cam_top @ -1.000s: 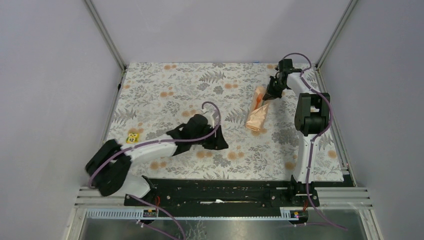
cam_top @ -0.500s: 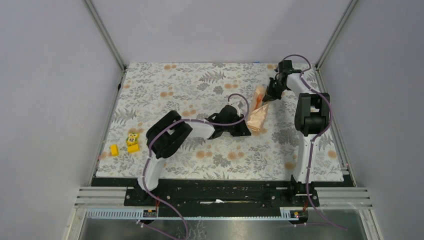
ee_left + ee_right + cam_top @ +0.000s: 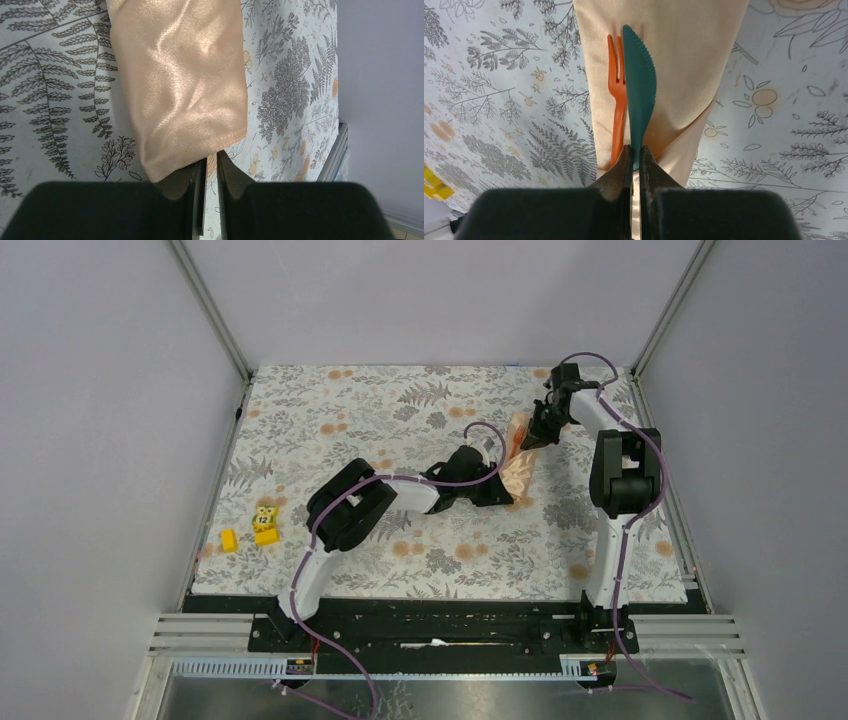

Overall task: Fold the napkin into a case and place the utensils inside
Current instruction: Insert the knife into the folded napkin.

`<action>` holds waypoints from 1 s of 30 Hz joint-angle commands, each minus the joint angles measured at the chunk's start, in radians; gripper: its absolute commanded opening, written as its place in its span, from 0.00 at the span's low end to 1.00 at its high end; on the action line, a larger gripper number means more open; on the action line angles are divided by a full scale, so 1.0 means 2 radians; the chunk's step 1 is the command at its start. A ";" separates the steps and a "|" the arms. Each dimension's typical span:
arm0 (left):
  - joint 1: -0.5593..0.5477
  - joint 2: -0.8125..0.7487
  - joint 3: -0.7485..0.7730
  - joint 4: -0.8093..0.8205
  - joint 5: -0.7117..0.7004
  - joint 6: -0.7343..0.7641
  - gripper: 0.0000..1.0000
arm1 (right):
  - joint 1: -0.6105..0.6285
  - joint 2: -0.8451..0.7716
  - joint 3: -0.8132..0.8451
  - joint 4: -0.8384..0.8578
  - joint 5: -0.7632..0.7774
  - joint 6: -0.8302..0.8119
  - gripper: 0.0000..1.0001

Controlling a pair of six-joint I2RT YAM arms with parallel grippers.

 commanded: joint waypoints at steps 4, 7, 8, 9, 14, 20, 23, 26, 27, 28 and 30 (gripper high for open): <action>-0.002 0.011 0.001 0.005 -0.010 0.005 0.18 | 0.017 -0.043 -0.019 -0.017 0.021 0.006 0.05; -0.002 0.009 -0.001 0.006 -0.012 0.006 0.18 | 0.019 -0.047 -0.021 -0.019 0.029 0.008 0.09; -0.002 0.009 -0.002 0.006 -0.012 0.006 0.18 | 0.019 -0.044 -0.020 -0.021 0.032 0.007 0.10; -0.002 0.008 -0.002 0.006 -0.012 0.006 0.18 | 0.019 -0.042 -0.019 -0.023 0.035 0.007 0.10; -0.002 -0.001 -0.010 0.006 -0.014 0.008 0.18 | 0.019 -0.032 -0.008 -0.028 0.052 0.005 0.13; -0.002 -0.006 -0.020 0.009 -0.014 0.007 0.18 | 0.019 -0.030 0.005 -0.034 0.058 0.003 0.22; -0.002 -0.008 -0.022 0.009 -0.013 0.006 0.18 | 0.019 -0.033 0.011 -0.035 0.063 0.003 0.24; -0.002 -0.014 -0.025 0.009 -0.013 0.006 0.18 | 0.020 -0.032 0.021 -0.041 0.075 0.003 0.28; -0.002 -0.017 -0.026 0.010 -0.014 0.006 0.18 | 0.020 -0.031 0.024 -0.042 0.078 0.002 0.30; -0.002 -0.018 -0.027 0.010 -0.013 0.007 0.18 | 0.020 -0.032 0.023 -0.042 0.079 0.002 0.30; -0.002 -0.021 -0.029 0.009 -0.012 0.008 0.18 | 0.019 -0.034 0.023 -0.040 0.081 0.000 0.31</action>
